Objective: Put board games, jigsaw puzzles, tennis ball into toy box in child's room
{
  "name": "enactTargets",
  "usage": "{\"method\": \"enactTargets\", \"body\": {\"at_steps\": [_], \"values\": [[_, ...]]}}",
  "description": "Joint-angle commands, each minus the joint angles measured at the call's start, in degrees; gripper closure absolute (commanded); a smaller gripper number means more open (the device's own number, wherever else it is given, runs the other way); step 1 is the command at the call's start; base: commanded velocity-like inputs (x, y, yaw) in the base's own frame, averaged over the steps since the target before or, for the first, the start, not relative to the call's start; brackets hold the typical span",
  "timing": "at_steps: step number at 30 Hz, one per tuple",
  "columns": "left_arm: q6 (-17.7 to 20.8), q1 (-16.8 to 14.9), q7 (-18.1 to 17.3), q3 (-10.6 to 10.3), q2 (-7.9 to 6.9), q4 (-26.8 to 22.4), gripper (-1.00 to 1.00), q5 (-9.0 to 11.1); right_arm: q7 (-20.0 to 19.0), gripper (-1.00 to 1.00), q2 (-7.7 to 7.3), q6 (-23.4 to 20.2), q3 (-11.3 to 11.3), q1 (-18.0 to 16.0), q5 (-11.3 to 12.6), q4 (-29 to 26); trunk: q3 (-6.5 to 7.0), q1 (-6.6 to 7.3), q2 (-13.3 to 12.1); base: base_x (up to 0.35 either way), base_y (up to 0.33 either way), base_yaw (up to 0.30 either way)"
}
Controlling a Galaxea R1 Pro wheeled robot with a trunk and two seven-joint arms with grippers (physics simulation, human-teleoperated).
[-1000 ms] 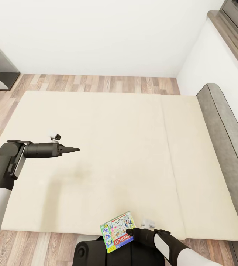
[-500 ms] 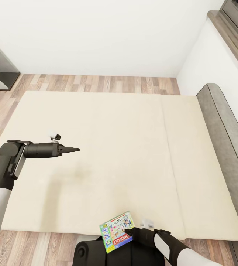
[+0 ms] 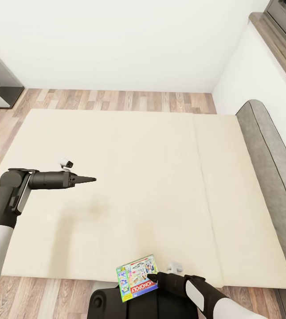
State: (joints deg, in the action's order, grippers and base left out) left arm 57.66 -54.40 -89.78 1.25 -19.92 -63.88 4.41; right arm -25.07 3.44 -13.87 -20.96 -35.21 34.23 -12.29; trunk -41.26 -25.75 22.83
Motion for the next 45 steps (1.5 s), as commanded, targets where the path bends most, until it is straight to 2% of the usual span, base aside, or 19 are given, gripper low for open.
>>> {"method": "enactTargets", "body": {"at_steps": [1,30,45], "values": [[0.61,-0.01,-0.22,-0.02,-0.03,-0.01,-1.0,-0.01,-0.06,-1.0,-0.01,-0.28,-0.2,-0.03,0.39,-0.02,-0.06,-0.03,0.09,0.0,0.0,0.0],[0.61,-0.02,-0.22,-0.02,-0.03,-0.01,-1.0,-0.01,-0.13,-1.0,0.12,-0.17,-0.22,-0.03,0.46,-0.02,-0.06,-0.03,0.09,0.0,0.0,0.0],[0.61,-0.01,-0.22,-0.02,-0.03,-0.01,-1.0,-0.01,-1.15,-1.0,0.55,2.09,-0.39,-0.03,0.6,-0.02,-0.06,-0.03,0.09,0.0,0.0,0.0]]}}
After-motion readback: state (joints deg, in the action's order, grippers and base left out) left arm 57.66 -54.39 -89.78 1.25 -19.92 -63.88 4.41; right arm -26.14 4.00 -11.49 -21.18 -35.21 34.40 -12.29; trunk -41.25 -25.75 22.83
